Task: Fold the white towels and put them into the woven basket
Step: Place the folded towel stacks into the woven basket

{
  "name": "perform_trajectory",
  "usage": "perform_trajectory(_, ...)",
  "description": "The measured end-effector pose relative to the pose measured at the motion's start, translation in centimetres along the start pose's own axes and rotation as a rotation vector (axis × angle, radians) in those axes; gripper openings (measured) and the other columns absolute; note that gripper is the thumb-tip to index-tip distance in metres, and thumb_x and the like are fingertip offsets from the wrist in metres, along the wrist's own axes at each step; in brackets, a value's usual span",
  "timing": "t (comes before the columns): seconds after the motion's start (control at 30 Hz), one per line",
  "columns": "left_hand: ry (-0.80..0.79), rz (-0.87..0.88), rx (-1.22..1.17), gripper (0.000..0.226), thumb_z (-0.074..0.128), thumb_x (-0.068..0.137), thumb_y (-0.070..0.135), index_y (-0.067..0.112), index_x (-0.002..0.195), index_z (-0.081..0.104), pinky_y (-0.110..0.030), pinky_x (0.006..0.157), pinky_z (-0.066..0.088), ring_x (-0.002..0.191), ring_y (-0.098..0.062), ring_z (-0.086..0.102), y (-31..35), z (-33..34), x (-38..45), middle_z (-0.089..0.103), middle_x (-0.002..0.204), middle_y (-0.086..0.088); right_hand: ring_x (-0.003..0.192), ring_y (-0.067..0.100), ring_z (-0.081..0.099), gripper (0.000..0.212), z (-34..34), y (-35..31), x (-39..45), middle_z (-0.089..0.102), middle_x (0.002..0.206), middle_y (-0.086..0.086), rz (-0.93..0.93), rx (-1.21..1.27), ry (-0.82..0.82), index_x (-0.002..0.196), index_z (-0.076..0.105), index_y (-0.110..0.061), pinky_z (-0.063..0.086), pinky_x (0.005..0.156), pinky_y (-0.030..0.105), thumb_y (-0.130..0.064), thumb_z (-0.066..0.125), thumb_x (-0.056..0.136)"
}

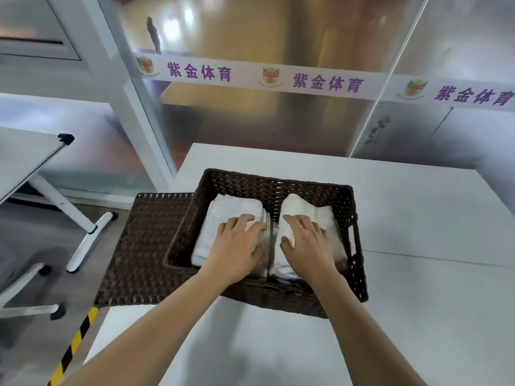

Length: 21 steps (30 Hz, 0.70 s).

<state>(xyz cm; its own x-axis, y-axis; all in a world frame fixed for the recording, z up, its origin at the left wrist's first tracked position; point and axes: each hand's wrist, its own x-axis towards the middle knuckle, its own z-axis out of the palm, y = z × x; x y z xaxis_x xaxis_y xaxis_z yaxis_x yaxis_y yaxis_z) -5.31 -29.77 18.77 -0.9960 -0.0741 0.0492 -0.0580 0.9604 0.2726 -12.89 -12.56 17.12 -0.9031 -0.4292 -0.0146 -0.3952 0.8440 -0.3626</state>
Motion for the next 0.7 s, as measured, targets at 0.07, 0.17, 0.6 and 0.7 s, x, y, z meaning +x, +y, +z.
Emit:
perform_trajectory(0.07, 0.023, 0.002, -0.012, 0.042, 0.057, 0.092, 0.034, 0.030, 0.134, 0.056, -0.044, 0.107, 0.034, 0.130, -0.029, 0.046, -2.2, -1.8, -1.6, 0.045, 0.147, -0.001, 0.130, 0.023, 0.048, 0.051, 0.1, -3.3, -0.5, 0.047, 0.146, -0.003, -0.014, 0.011, 0.031, 0.148, 0.044, -0.028, 0.033, 0.110, 0.040, -0.035, 0.052, 0.098)
perform_trajectory(0.17, 0.053, 0.003, -0.009, 0.041, 0.053, 0.095, 0.036, 0.032, 0.136, 0.053, -0.043, 0.111, 0.030, 0.136, -0.025, 0.040, -3.7, -3.4, -2.7, 0.041, 0.150, 0.002, 0.130, 0.023, 0.048, 0.051, 0.3, -5.5, -0.8, 0.048, 0.146, -0.002, -0.021, 0.044, 0.050, 0.148, 0.044, -0.026, 0.034, 0.110, 0.041, -0.034, 0.052, 0.098)
perform_trajectory(0.6, 0.102, -0.118, -0.085, 0.034, 0.055, 0.097, 0.036, 0.029, 0.131, 0.056, -0.045, 0.107, 0.035, 0.129, -0.027, 0.044, -20.9, -9.2, -12.9, 0.044, 0.143, 0.003, 0.126, 0.020, 0.051, 0.044, 6.1, -22.5, -4.3, 0.055, 0.140, -0.002, -0.077, 0.149, 0.150, 0.143, 0.051, -0.023, 0.037, 0.109, 0.040, -0.030, 0.055, 0.099)
perform_trajectory(0.7, 0.065, -0.137, -0.084, 0.033, 0.056, 0.097, 0.034, 0.027, 0.129, 0.058, -0.044, 0.103, 0.037, 0.124, -0.028, 0.047, -23.8, -8.3, -15.0, 0.048, 0.140, 0.001, 0.124, 0.020, 0.054, 0.041, 7.7, -25.2, -5.2, 0.058, 0.135, -0.003, -0.100, 0.152, 0.145, 0.139, 0.053, -0.023, 0.038, 0.109, 0.039, -0.031, 0.055, 0.099)
